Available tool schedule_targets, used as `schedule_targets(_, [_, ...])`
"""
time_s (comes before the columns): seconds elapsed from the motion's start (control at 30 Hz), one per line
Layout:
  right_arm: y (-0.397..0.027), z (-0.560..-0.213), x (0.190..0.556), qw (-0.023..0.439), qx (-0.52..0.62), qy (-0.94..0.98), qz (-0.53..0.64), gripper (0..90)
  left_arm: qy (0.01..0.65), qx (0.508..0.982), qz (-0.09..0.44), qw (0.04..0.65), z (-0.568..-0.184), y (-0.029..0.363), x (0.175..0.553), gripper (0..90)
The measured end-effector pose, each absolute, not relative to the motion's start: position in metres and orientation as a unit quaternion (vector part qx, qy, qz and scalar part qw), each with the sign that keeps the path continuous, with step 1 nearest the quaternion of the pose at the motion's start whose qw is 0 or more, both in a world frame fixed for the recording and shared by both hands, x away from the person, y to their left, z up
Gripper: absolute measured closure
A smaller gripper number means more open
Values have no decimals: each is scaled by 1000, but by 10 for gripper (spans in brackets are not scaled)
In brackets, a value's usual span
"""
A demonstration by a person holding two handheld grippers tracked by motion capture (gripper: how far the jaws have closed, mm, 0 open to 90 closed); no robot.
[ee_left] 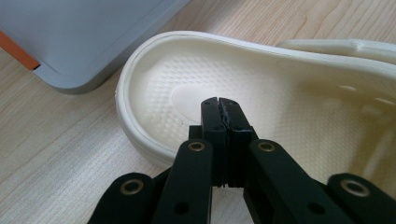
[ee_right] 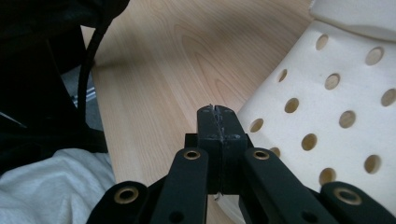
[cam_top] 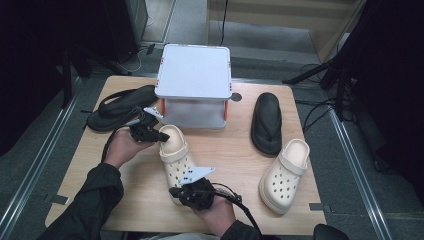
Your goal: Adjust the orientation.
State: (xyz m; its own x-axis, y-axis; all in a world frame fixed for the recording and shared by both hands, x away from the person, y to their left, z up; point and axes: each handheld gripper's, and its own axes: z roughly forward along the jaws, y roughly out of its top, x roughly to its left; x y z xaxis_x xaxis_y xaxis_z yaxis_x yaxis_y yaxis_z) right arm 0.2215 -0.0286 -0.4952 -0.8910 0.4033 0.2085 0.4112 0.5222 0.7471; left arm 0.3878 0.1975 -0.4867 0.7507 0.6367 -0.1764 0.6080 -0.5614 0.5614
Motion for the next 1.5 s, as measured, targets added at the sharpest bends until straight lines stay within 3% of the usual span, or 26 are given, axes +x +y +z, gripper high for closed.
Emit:
schedule_targets(0.4, [-28,-496,224,5,-225,-881,-415,900,356,881,14,311,-493,206,381,900])
schedule_targets(1.5, [-90,-492,266,-24,-321,-854,-410,900,347,888,-2,303,-497,193,347,900])
